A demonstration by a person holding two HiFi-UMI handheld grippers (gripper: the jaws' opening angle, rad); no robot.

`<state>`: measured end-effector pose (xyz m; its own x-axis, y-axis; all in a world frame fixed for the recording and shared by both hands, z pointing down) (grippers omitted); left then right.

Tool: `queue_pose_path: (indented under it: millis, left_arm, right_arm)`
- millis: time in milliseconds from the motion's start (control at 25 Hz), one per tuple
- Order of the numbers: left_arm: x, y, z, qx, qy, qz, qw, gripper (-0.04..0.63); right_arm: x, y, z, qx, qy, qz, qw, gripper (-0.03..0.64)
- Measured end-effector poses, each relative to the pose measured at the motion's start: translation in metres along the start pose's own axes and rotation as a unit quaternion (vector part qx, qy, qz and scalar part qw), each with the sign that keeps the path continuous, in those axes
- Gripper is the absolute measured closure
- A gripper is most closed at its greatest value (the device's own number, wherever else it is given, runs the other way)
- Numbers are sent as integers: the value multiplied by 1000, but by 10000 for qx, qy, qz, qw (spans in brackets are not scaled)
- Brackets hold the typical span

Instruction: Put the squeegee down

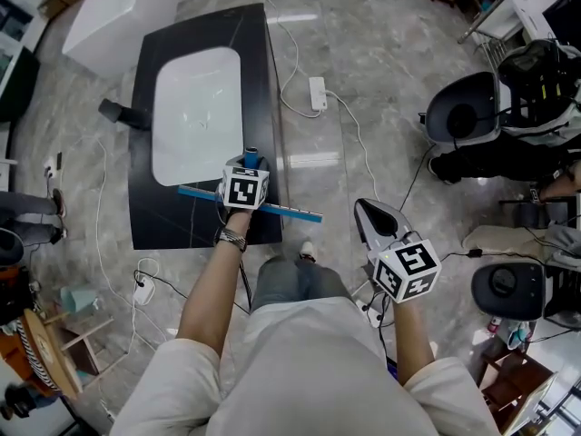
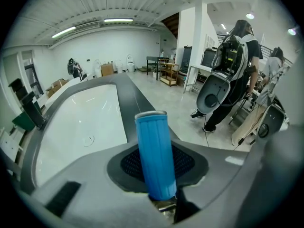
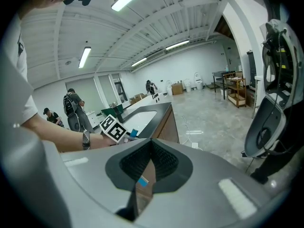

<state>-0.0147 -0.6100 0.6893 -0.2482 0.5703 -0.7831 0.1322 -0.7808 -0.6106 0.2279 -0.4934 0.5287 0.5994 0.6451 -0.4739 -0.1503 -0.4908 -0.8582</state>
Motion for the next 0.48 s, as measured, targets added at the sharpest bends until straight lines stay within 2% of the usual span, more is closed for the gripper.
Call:
queue_pose_path:
  millis: [480]
  left_arm:
    - [0, -1, 4, 91, 88, -173, 9998, 454]
  right_arm:
    - [-1, -3, 2, 14, 49, 16, 10000, 611]
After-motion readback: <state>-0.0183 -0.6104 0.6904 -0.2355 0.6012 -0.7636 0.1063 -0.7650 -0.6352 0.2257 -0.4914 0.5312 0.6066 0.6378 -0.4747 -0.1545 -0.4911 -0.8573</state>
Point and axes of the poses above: the fingertips, and each gripper's own axes: x backward along the fingers, z to its left, y out of its top, the point moved 3 cm from there along x, backward along the fingers, and after that the axes turned 7 degrees about x, right-handed, at the moved point
